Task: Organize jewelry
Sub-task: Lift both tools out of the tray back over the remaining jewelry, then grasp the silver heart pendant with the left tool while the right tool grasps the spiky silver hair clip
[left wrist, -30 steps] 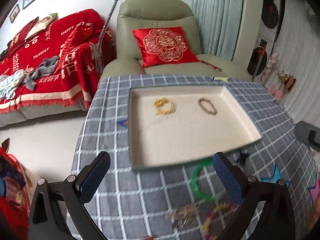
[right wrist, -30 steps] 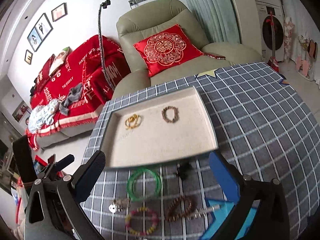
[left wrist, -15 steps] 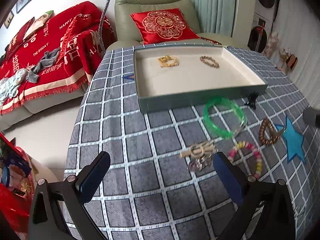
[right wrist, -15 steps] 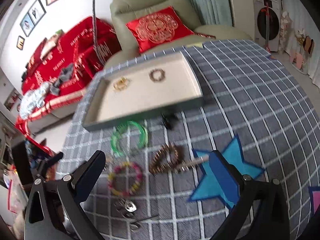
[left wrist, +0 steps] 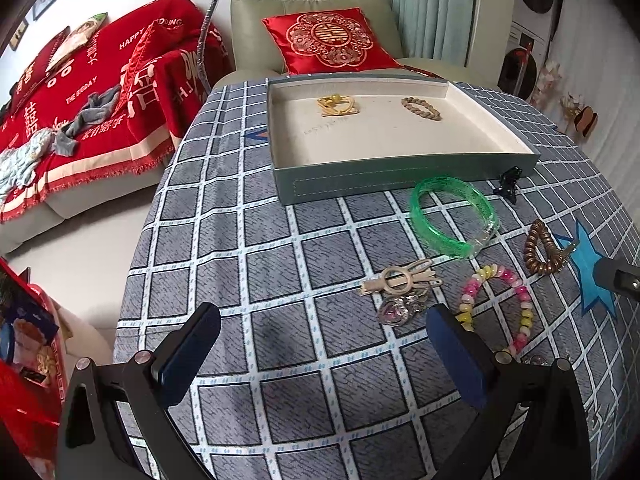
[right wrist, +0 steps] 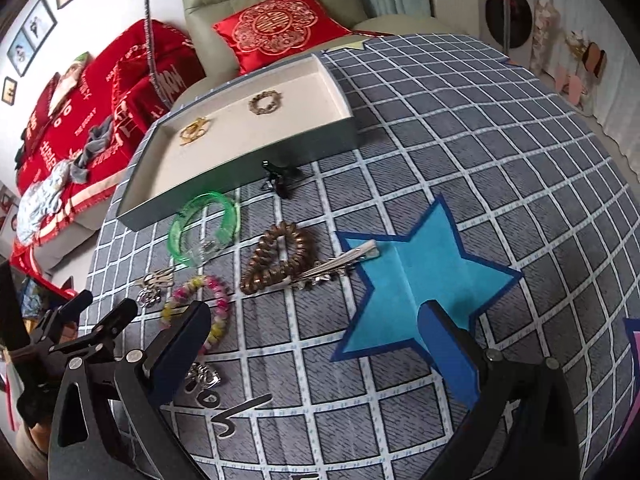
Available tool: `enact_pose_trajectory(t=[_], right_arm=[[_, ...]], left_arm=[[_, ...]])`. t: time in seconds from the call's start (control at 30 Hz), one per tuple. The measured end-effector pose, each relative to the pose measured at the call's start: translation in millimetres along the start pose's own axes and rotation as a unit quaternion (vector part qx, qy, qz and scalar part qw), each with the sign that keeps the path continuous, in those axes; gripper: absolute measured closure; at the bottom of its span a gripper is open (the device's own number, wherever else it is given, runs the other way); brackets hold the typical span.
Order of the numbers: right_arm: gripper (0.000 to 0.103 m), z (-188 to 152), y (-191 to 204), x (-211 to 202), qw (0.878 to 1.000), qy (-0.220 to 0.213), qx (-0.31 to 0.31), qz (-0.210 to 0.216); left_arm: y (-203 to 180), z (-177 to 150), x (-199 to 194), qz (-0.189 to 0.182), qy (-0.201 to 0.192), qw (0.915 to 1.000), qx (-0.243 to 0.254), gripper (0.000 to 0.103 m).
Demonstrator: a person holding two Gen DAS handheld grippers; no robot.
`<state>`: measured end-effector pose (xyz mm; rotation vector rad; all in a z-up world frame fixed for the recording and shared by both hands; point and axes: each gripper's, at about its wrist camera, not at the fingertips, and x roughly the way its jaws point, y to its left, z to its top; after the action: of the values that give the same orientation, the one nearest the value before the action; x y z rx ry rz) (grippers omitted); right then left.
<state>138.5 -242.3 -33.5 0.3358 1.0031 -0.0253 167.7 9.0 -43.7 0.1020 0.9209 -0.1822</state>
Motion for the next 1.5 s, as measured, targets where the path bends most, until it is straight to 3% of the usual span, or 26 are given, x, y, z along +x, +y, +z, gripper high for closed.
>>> enact_pose_trajectory(t=[0.13, 0.33, 0.4, 0.53, 0.73, 0.83, 1.03, 1.17, 1.23, 1.37, 1.47, 1.5], right_arm=[[0.000, 0.9, -6.8, 5.3, 1.000, 0.002, 0.002, -0.016], [0.013, 4.5, -16.1, 17.7, 0.999, 0.007, -0.001, -0.037], [0.024, 5.2, -15.4, 20.4, 0.999, 0.007, -0.014, -0.040], [0.025, 9.4, -3.9, 20.0, 0.995, -0.008, -0.092, -0.024], [0.025, 10.0, 15.7, 27.7, 0.972, 0.001, -0.234, -0.011], [0.025, 12.6, 18.5, 36.2, 0.965, 0.009, -0.261, -0.003], [0.026, 17.6, 17.2, 43.7, 0.958, 0.023, -0.284, 0.019], [0.044, 11.4, 19.7, 39.4, 0.956, 0.030, -0.292, 0.024], [0.043, 7.5, 21.9, 37.4, 0.955, 0.035, -0.293, 0.020], [0.043, -2.3, 27.0, 32.5, 0.953, 0.040, -0.299, 0.018], [0.044, -6.7, 29.6, 30.4, 0.955, 0.042, -0.293, 0.013], [0.044, -8.0, 29.6, 29.8, 0.957, 0.042, -0.288, 0.012]], left_arm=[[-4.7, -1.1, 2.0, -0.002, 0.000, 1.0000, 0.005, 0.000], [-8.8, -1.5, 7.2, -0.004, 0.005, 1.0000, 0.001, 0.000], [-9.6, -1.3, 7.9, -0.005, 0.006, 1.0000, 0.002, 0.000], [-10.2, -0.6, 12.5, -0.007, 0.016, 0.9998, 0.001, 0.000], [-13.7, -1.1, 14.0, -0.015, 0.019, 0.9997, 0.004, 0.000], [-16.5, -1.1, 16.9, -0.020, 0.025, 0.9995, 0.004, 0.007], [-21.9, -0.2, 16.8, -0.028, 0.024, 0.9993, 0.005, 0.010], [-25.8, -0.5, 15.4, -0.031, 0.022, 0.9992, 0.011, 0.011], [-28.5, -0.2, 13.6, -0.033, 0.017, 0.9992, 0.015, 0.021], [-33.8, -0.2, 12.0, -0.037, 0.017, 0.9989, 0.025, 0.025], [-36.7, -0.1, 9.8, -0.041, 0.014, 0.9986, 0.030, 0.037], [-37.0, -0.1, 9.0, -0.042, 0.012, 0.9986, 0.031, 0.051]])
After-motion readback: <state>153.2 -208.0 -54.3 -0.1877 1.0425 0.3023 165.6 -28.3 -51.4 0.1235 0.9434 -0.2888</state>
